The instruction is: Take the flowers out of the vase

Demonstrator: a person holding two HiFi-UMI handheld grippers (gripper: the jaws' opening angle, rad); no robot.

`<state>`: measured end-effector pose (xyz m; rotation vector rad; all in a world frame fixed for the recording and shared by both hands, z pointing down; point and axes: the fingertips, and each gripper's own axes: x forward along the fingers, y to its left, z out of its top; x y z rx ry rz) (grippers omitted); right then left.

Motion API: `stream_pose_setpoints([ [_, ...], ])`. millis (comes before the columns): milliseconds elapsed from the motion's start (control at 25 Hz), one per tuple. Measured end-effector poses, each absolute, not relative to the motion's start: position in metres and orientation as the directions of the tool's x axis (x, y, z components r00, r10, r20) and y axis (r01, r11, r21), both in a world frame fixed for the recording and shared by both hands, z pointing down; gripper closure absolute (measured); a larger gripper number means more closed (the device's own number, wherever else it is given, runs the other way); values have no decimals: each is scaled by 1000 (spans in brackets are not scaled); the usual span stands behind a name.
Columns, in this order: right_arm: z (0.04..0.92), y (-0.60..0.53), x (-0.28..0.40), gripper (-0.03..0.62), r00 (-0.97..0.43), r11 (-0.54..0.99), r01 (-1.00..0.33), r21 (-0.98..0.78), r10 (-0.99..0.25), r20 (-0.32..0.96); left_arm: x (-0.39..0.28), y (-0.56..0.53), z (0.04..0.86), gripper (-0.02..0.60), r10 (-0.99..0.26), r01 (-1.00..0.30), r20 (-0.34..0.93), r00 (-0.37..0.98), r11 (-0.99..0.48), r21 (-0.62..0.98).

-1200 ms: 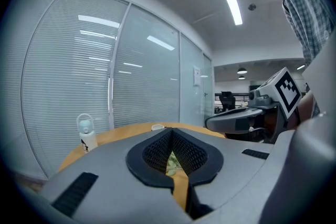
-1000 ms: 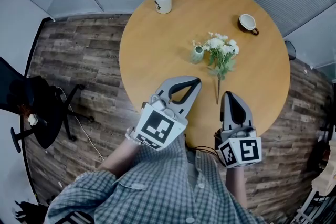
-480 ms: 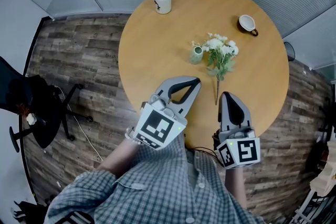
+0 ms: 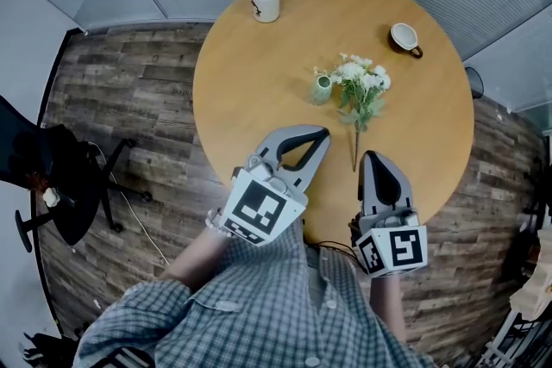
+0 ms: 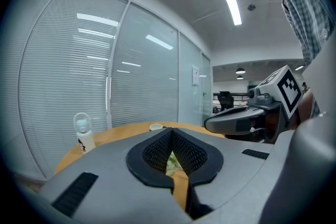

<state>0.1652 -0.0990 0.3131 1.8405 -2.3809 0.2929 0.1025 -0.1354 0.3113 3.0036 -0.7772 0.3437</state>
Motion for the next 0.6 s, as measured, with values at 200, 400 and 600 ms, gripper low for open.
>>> stream_pose_setpoints([
  [200, 313, -99, 164, 585, -255, 244, -967, -78, -944, 210, 102, -136, 311, 574, -476, -480, 216, 853, -877, -36],
  [400, 313, -99, 164, 585, -255, 244, -967, -78, -944, 211, 101, -135, 311, 574, -475, -479, 217, 853, -877, -35],
  [600, 313, -98, 164, 585, -254, 243, -967, -76, -944, 213, 102, -135, 311, 574, -473, -477, 218, 854, -878, -36],
])
